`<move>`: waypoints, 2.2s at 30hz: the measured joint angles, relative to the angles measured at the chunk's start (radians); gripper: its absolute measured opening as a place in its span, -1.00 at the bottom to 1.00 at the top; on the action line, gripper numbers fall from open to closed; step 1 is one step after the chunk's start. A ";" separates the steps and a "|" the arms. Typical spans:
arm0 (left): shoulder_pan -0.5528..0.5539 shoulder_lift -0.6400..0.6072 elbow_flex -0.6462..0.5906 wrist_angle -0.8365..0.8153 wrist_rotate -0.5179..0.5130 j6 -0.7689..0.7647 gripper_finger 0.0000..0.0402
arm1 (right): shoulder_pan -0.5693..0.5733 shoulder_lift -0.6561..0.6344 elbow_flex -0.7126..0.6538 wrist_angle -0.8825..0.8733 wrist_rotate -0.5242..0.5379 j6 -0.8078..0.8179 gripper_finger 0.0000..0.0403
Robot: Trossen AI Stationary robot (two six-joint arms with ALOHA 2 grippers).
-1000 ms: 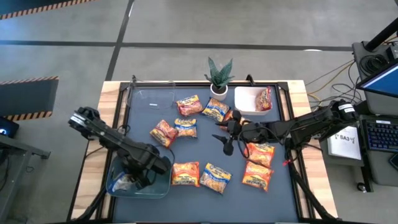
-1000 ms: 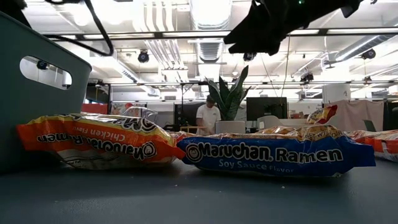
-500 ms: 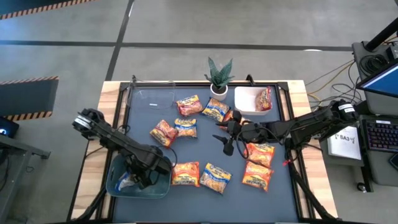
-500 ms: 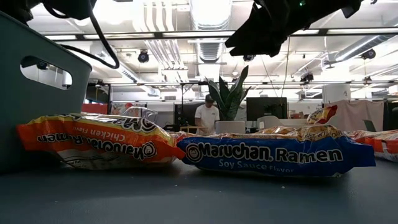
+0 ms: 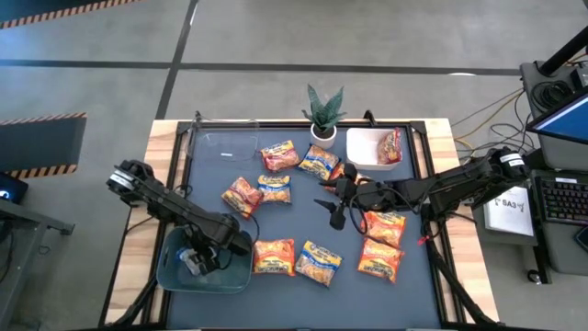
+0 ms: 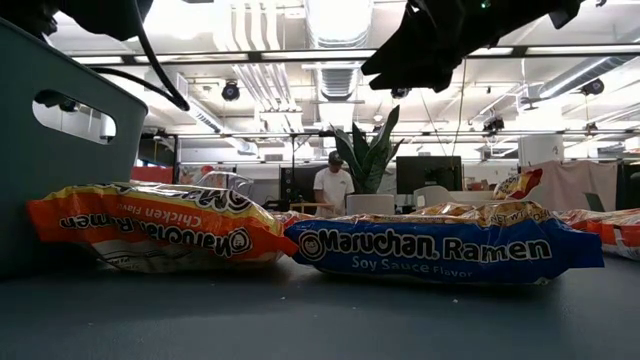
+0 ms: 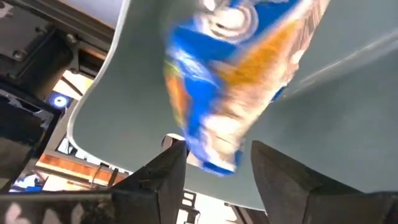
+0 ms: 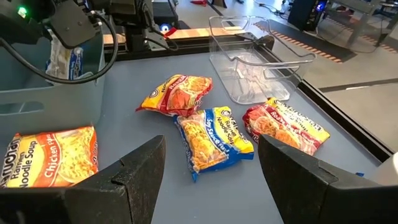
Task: Sort Maruchan noodles
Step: Put the blue noodle pack into the blue bin, then adjust the orange noodle pack
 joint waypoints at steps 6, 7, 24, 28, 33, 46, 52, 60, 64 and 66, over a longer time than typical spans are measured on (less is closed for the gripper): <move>0.001 -0.025 0.005 0.000 -0.030 0.030 -0.24 | 0.000 0.000 0.000 0.001 0.000 0.007 0.21; 0.001 -0.029 0.005 0.000 -0.037 0.035 -0.24 | 0.000 0.000 0.000 0.001 0.000 0.007 0.21; 0.002 -0.072 0.018 0.229 -0.083 0.222 -0.34 | 0.000 0.000 0.000 -0.004 0.000 0.024 0.21; 0.002 -0.072 0.021 0.248 -0.085 0.268 -0.37 | 0.000 0.000 0.000 -0.011 0.000 0.023 0.21; 0.001 -0.102 0.088 0.285 -0.201 0.356 -0.44 | 0.000 0.000 0.000 -0.012 0.000 0.030 0.21; 0.032 -0.327 0.100 0.675 -1.001 0.726 -0.64 | 0.000 0.061 0.034 0.013 -0.008 0.117 0.16; 0.057 -0.434 -0.046 0.829 -1.007 0.839 -0.70 | 0.000 0.119 0.159 -0.136 -0.038 0.119 0.10; 0.082 -0.516 -0.215 0.989 -1.047 0.850 -0.72 | 0.000 0.215 0.375 -0.467 -0.086 0.171 0.09; 0.082 -0.523 -0.267 1.079 -1.049 0.881 -0.72 | 0.000 0.267 0.439 -0.583 -0.168 0.183 0.09; 0.083 -0.523 -0.286 1.107 -1.050 0.897 -0.72 | 0.001 0.291 0.453 -0.605 -0.209 0.190 0.09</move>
